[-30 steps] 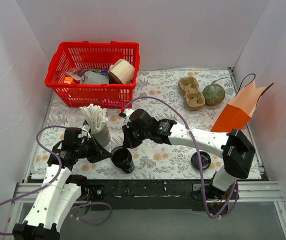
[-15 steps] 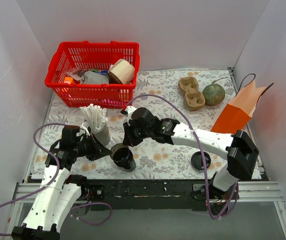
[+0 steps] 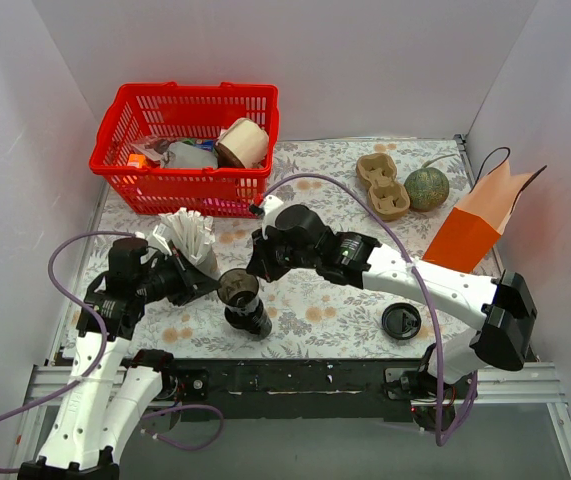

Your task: Pack the takeout coffee

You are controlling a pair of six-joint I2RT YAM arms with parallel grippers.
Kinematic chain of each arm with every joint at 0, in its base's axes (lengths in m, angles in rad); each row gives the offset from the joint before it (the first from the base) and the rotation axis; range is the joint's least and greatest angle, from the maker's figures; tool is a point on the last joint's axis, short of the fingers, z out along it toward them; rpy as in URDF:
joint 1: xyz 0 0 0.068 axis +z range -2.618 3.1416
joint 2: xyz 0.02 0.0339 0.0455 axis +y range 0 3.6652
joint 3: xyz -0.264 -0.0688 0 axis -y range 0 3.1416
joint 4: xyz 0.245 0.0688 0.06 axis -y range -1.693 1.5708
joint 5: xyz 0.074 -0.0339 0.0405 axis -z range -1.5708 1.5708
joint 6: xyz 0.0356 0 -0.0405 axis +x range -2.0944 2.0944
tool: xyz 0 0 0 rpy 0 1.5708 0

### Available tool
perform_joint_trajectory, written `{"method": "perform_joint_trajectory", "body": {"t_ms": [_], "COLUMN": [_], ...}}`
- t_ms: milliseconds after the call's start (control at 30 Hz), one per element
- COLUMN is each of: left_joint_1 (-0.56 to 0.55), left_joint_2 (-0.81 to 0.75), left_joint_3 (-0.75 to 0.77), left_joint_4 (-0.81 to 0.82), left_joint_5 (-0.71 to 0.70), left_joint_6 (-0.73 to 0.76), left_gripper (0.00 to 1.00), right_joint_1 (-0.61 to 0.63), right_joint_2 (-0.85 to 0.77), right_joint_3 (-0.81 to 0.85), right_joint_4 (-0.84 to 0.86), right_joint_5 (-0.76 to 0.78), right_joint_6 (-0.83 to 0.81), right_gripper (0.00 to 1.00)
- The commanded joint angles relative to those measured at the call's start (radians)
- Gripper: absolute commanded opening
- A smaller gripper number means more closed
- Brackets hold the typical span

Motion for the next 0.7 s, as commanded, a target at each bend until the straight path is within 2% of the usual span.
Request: {"method": "perform_joint_trajectory", "body": {"t_ms": [0, 333, 533, 667], "left_joint_1": [0.001, 0.001, 0.001, 0.0], "left_joint_2": [0.008, 0.033, 0.027, 0.019], "left_joint_3": [0.054, 0.065, -0.012, -0.041], "left_joint_4": [0.078, 0.13, 0.173, 0.189], "left_joint_5": [0.023, 0.049, 0.106, 0.109], "left_joint_6": [-0.03, -0.053, -0.082, -0.094], "left_gripper": [0.0, 0.0, 0.0, 0.0], "right_joint_1": [0.011, 0.011, 0.01, 0.007], "right_joint_2": [-0.048, -0.062, -0.08, -0.12], "right_joint_3": [0.043, 0.08, 0.037, 0.003], "right_joint_4": [-0.021, -0.071, -0.076, -0.087], "right_joint_5": [0.032, 0.111, 0.103, 0.176], "right_joint_6": [-0.03, -0.061, -0.053, -0.05], "right_gripper": [0.01, 0.01, 0.01, 0.01]}}
